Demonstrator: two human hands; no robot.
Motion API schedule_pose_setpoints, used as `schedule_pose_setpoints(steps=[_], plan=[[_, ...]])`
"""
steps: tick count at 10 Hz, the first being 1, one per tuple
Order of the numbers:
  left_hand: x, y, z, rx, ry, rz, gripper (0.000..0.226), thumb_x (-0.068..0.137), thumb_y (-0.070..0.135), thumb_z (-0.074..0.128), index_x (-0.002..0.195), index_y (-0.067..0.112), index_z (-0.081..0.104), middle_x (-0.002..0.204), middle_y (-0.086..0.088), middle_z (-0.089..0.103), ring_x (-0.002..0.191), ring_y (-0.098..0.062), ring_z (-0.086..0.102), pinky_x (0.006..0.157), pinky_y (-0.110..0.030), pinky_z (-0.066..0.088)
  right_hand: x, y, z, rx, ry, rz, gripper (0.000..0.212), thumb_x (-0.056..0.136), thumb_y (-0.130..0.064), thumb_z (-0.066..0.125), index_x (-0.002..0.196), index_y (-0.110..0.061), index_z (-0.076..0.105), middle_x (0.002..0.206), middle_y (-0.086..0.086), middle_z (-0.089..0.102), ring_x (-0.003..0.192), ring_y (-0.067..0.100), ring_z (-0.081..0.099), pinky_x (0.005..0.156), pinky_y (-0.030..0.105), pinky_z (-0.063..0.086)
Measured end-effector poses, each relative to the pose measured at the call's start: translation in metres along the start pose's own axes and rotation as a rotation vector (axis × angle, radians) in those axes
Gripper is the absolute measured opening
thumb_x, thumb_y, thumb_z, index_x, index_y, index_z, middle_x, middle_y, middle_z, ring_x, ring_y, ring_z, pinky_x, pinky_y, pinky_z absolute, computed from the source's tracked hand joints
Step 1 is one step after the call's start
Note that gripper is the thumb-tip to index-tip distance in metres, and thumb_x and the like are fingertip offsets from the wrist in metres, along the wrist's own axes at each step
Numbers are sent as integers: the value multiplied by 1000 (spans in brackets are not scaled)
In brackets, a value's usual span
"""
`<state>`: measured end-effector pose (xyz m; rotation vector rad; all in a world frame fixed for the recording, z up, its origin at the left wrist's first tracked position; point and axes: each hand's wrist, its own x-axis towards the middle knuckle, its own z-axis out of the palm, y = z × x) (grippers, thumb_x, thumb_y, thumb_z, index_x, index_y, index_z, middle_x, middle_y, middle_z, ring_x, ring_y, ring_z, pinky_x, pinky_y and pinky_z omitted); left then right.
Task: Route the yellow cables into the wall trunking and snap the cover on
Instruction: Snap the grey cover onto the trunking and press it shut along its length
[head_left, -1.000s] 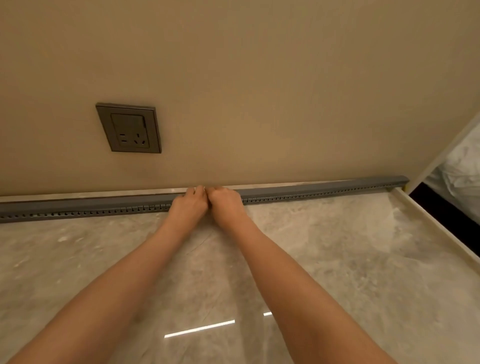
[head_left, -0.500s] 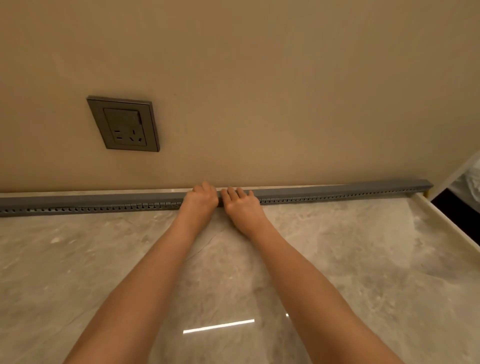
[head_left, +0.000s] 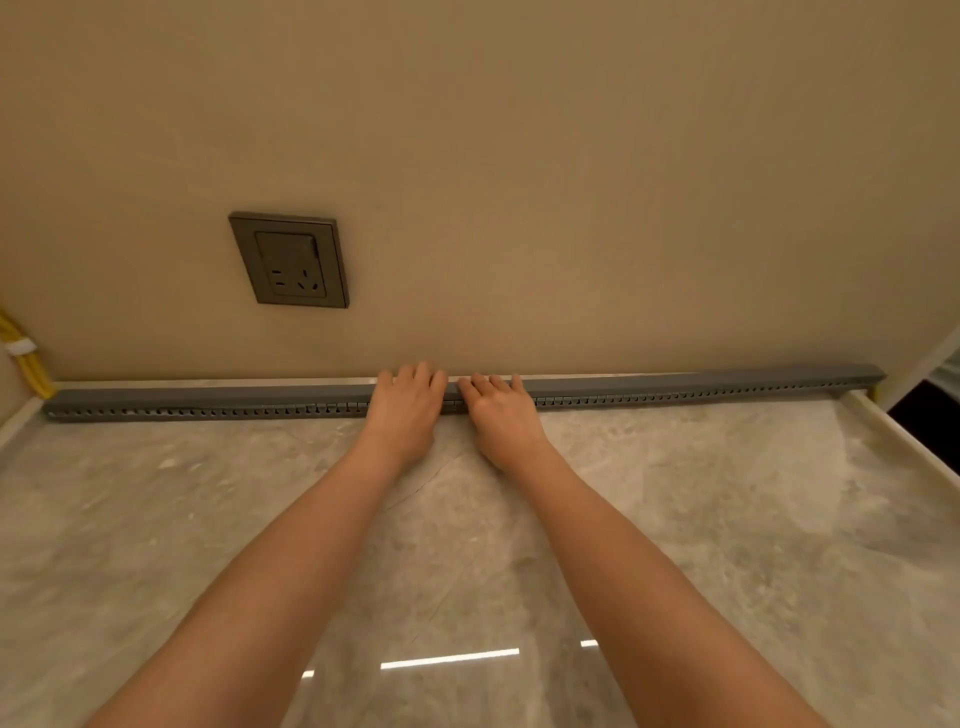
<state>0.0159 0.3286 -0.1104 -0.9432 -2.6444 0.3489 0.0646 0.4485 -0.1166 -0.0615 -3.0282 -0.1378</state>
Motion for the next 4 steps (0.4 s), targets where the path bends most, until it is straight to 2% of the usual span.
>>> schedule_pose_setpoints(steps=[1,2,3,4], plan=[[-2,-2,-7,-43,-20,-14,42,86,13,52,126,12,41,125,-10,49,115,-28,51,94,-36,40,-3,0,-6,-9,-2,28,51,93,-2,36,144,-4,29,151,16,32,143,29,27,117,49,14],[-9,-4,-12,-24,-22,9,46,86,13,52,130,11,39,127,-10,48,117,-28,49,95,-35,39,-11,1,-12,-3,-7,72,53,93,-3,37,145,-6,27,152,15,31,143,28,25,117,49,15],[-13,-9,-20,-10,-43,2,44,86,12,52,128,11,40,126,-10,48,117,-28,49,94,-34,39,-18,2,-20,3,-26,101,54,90,-4,42,143,-8,32,148,15,37,139,30,32,116,49,19],[-15,-16,-32,-120,-110,-59,37,86,10,50,122,10,47,124,-11,52,116,-29,51,92,-35,41,-20,0,-34,24,-63,162,44,87,-4,47,131,-8,48,133,15,53,127,32,46,109,45,32]])
